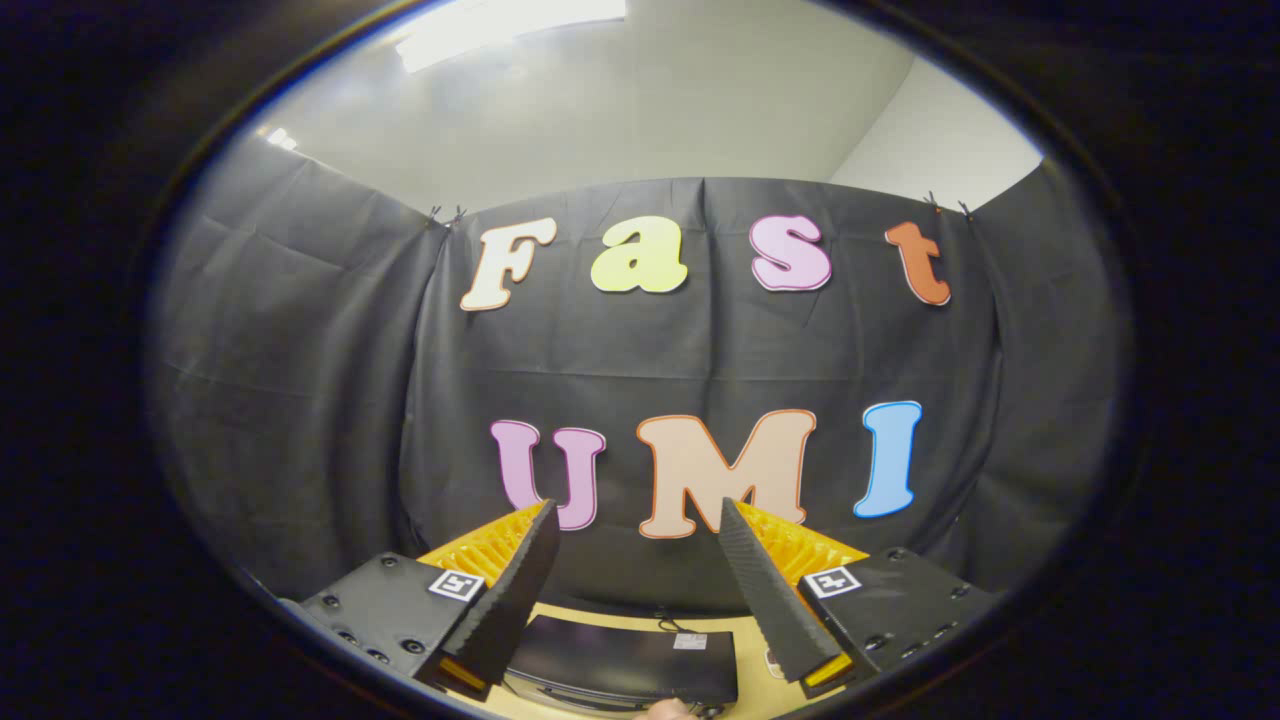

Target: Open the toaster oven, put the food inside, and close the toaster oven door.

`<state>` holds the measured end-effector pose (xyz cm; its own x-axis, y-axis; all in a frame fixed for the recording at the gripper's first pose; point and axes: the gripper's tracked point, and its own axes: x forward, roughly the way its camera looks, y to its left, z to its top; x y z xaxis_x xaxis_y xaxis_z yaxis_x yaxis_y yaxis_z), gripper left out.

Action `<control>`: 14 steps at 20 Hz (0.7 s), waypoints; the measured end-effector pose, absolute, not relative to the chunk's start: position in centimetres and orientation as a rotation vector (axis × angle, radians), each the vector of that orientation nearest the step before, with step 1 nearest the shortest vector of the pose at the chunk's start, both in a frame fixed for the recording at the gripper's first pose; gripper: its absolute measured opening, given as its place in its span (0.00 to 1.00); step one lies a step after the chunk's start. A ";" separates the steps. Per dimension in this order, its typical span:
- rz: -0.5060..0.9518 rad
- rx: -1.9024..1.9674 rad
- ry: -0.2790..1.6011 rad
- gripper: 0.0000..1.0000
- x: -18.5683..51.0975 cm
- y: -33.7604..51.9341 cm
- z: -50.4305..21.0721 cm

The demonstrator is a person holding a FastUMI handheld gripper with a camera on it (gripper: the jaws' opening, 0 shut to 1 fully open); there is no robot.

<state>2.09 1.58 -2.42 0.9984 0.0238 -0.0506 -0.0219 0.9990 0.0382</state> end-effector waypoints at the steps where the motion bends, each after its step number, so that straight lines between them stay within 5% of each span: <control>1: 0.024 0.039 0.051 1.00 2.2 1.7 -2.7; 14: 0.028 0.040 0.334 1.00 3.2 3.1 -25.0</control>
<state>3.21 3.10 -24.97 0.9443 0.0342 -0.3274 -0.0210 0.9988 0.0439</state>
